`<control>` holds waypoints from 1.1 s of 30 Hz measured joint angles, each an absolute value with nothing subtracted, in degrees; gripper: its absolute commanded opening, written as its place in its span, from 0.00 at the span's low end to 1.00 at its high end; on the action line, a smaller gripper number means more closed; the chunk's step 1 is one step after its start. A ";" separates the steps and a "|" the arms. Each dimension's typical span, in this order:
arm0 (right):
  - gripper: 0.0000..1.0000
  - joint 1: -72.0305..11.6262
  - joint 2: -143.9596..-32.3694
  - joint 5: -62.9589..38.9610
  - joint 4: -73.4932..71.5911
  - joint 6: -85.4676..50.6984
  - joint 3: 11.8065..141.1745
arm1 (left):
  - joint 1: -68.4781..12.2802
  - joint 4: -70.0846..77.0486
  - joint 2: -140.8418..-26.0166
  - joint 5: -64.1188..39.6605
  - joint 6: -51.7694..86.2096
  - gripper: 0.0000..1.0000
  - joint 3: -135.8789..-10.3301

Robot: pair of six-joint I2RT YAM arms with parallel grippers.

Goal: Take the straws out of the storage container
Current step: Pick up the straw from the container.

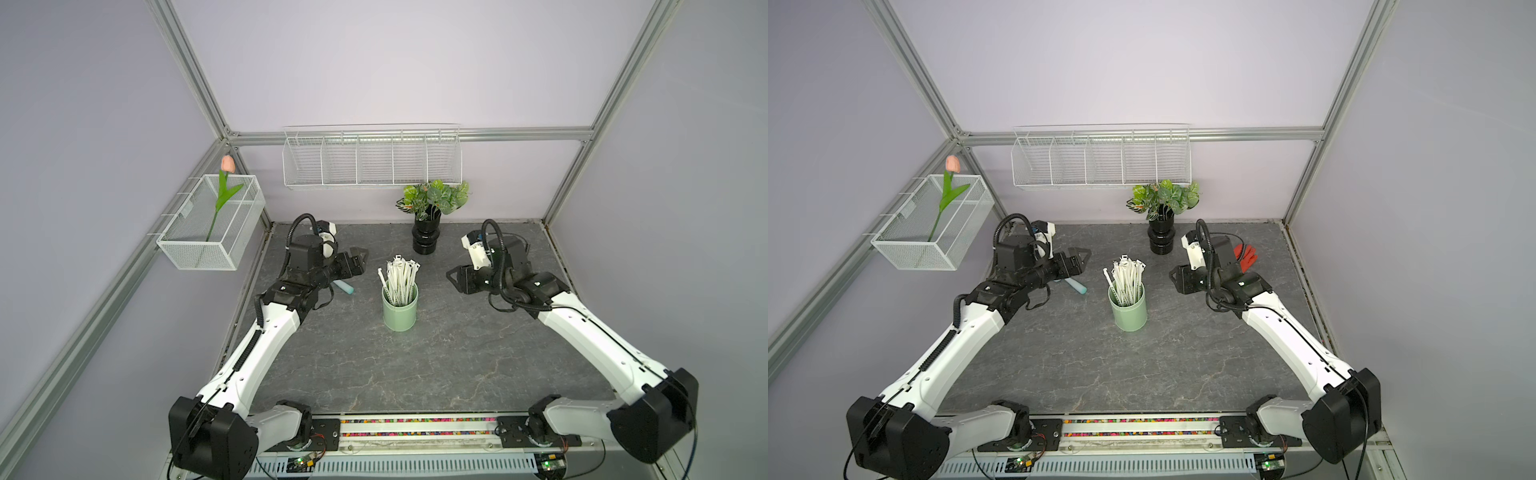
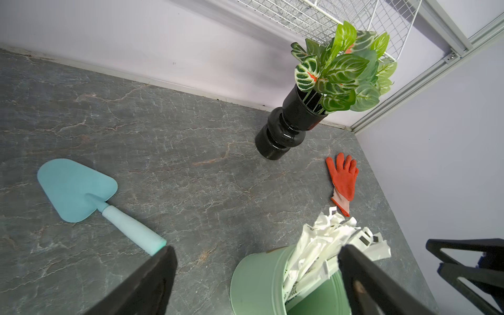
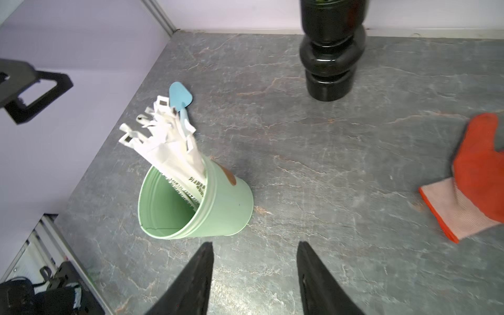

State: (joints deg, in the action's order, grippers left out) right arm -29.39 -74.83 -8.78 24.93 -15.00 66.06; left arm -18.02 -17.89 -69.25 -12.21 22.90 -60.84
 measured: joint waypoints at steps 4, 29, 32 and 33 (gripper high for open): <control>0.43 -32.38 -76.53 -9.10 22.63 -14.81 66.00 | -18.02 -18.04 -68.64 -11.51 22.85 0.97 -60.51; 0.23 -37.45 -89.67 -8.23 19.42 -14.09 72.12 | -18.02 -18.46 -67.90 -9.91 22.24 0.99 -60.47; 0.24 -37.87 -90.02 -8.23 19.44 -14.11 72.42 | -18.02 -18.52 -67.90 -9.91 22.24 0.99 -60.47; 0.24 -38.00 -90.06 -8.23 19.42 -14.11 72.47 | -18.02 -18.52 -67.90 -9.91 22.24 0.99 -60.47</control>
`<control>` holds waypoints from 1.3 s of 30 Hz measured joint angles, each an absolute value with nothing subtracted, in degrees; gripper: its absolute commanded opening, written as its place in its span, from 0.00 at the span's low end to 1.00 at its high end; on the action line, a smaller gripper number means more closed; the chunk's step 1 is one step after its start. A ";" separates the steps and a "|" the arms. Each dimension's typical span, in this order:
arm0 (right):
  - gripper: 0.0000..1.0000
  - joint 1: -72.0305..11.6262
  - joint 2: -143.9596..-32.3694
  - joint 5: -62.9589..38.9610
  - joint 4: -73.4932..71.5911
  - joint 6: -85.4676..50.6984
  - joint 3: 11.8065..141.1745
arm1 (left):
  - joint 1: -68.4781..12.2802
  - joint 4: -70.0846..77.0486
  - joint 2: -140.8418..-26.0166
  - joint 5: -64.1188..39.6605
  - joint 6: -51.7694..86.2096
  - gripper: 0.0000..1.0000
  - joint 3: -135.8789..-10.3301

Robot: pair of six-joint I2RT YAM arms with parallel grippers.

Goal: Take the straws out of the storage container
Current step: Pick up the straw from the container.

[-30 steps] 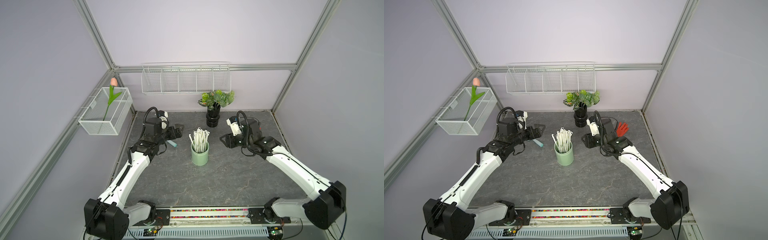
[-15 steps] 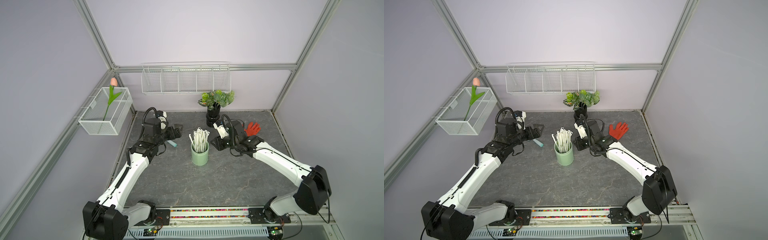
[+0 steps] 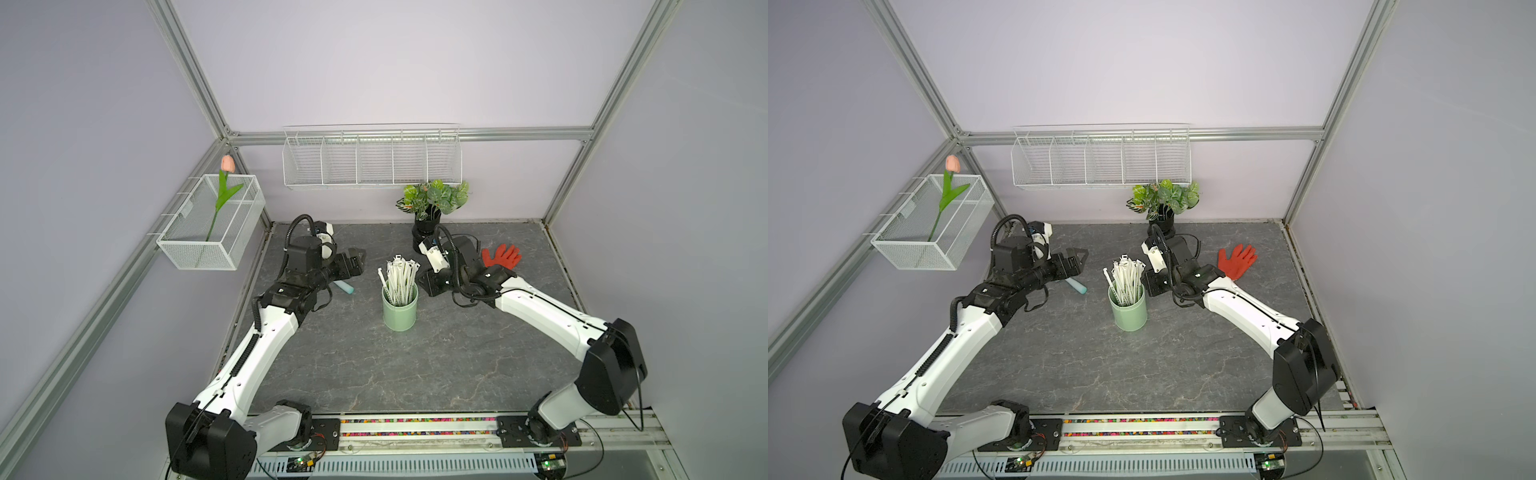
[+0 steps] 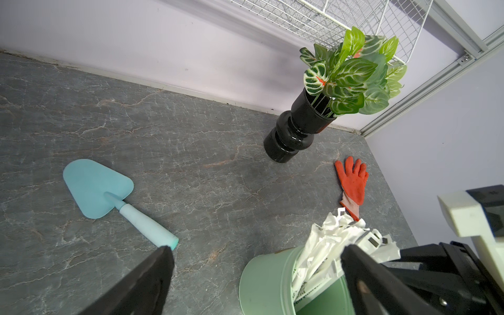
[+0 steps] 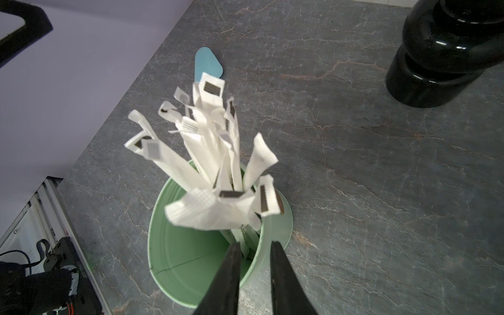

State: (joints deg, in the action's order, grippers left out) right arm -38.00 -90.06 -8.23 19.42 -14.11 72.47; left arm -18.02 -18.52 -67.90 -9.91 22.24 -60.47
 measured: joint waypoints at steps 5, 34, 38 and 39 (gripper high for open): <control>0.24 -38.26 -90.78 -8.23 19.42 -14.09 73.32 | -18.02 -18.55 -67.90 -9.91 22.24 1.00 -60.47; 0.20 -38.30 -97.30 -8.19 19.66 -12.86 77.93 | -18.02 -18.74 -67.90 -10.35 22.22 1.00 -60.47; 0.17 -38.30 -97.30 -8.19 19.77 -12.78 78.13 | -18.02 -18.74 -67.92 -10.37 22.22 1.00 -60.47; 0.16 -38.30 -97.30 -8.21 19.88 -12.78 78.15 | -18.02 -18.74 -67.92 -10.37 22.22 1.00 -60.47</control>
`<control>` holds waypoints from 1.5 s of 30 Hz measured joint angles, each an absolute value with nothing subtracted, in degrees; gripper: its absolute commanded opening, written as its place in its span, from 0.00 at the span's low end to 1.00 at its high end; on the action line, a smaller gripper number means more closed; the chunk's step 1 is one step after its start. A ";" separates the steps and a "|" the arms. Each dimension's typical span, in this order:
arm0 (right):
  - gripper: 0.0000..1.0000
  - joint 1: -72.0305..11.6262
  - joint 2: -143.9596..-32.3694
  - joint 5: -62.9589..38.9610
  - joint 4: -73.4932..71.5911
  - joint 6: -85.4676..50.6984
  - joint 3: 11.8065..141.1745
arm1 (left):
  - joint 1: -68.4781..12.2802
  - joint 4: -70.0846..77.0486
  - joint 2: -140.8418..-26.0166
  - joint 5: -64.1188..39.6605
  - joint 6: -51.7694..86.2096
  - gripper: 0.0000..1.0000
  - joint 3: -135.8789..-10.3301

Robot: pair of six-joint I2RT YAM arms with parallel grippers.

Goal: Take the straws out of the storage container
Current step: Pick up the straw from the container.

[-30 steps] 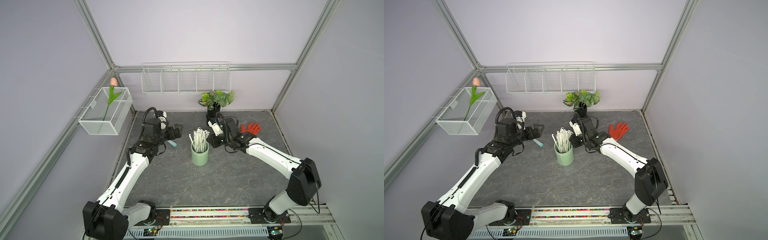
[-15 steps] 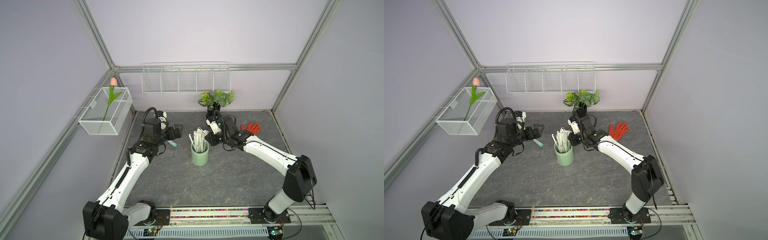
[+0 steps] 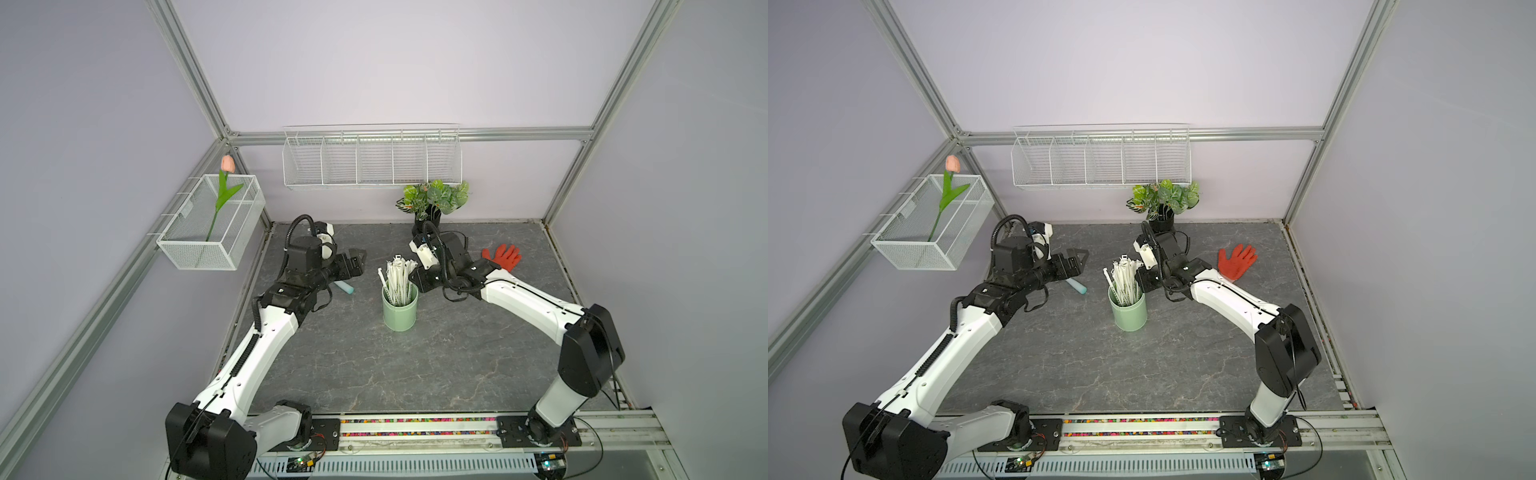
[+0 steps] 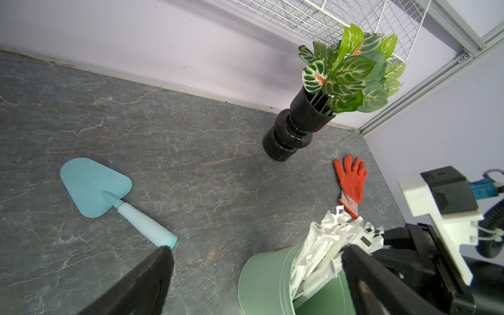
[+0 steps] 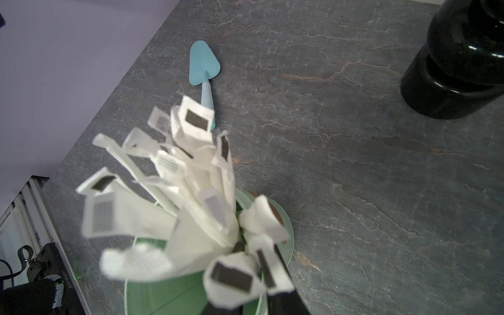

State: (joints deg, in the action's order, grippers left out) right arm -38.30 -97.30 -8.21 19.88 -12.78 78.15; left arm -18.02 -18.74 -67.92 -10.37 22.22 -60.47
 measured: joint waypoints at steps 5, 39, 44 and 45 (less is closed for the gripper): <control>0.07 -38.33 -97.10 -8.21 20.93 -12.32 78.22 | -18.02 -18.74 -67.92 -10.37 22.22 1.00 -60.47; 0.07 -38.85 -88.18 -5.43 32.56 -9.52 86.24 | -18.02 -18.74 -67.92 -10.59 22.22 1.00 -60.47; 0.07 -38.85 -86.46 -4.73 34.96 -9.15 88.84 | -18.02 -18.74 -67.92 -10.96 22.22 1.00 -60.47; 0.07 -38.85 -86.04 -4.73 35.46 -9.10 89.97 | -18.02 -18.74 -67.94 -11.03 22.22 1.00 -60.47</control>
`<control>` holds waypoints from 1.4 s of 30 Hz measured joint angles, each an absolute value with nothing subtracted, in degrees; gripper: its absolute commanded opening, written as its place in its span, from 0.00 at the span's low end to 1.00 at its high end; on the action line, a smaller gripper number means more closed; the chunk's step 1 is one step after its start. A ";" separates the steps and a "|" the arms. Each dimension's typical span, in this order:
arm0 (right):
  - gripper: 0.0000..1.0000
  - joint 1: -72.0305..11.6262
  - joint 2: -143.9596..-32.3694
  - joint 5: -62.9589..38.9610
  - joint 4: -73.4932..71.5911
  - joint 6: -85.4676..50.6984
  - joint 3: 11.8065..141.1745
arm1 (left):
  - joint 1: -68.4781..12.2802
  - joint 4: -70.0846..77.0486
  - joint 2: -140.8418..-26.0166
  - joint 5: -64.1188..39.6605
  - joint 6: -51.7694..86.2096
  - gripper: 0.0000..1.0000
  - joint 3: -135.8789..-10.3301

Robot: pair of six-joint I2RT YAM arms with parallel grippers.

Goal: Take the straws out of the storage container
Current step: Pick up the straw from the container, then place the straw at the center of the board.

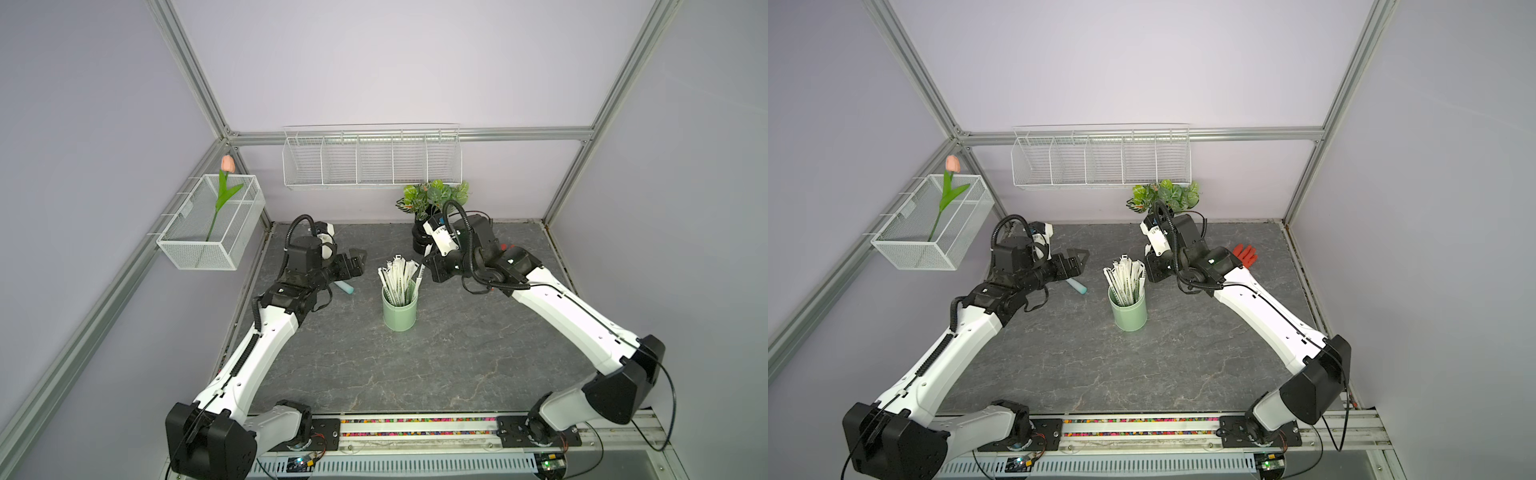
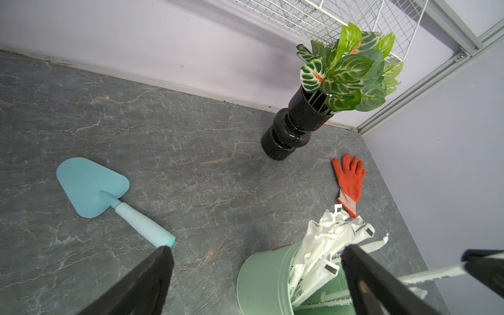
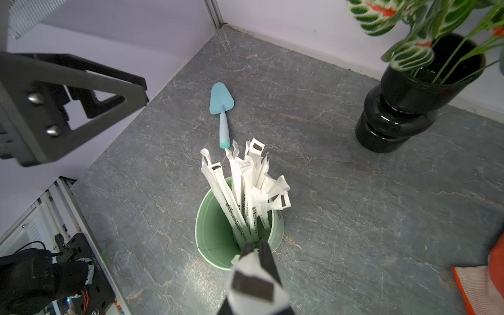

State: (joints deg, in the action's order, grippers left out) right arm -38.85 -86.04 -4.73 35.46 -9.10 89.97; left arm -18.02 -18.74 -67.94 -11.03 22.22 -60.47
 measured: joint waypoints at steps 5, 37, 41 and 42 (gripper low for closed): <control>0.07 -38.85 -82.67 -4.80 37.04 -8.97 94.70 | -18.02 -18.74 -67.94 -11.49 22.22 1.00 -60.47; 0.07 -25.02 -103.13 -13.63 79.44 -9.61 105.12 | -18.02 -18.79 -67.94 -12.05 22.22 1.00 -60.47; 0.08 -24.91 -106.43 -14.94 78.85 -9.61 101.69 | -18.02 -18.79 -67.94 -12.10 22.22 1.00 -60.47; 0.08 -24.88 -107.50 -15.11 78.48 -9.61 100.86 | -18.02 -18.79 -67.94 -12.10 22.22 1.00 -60.47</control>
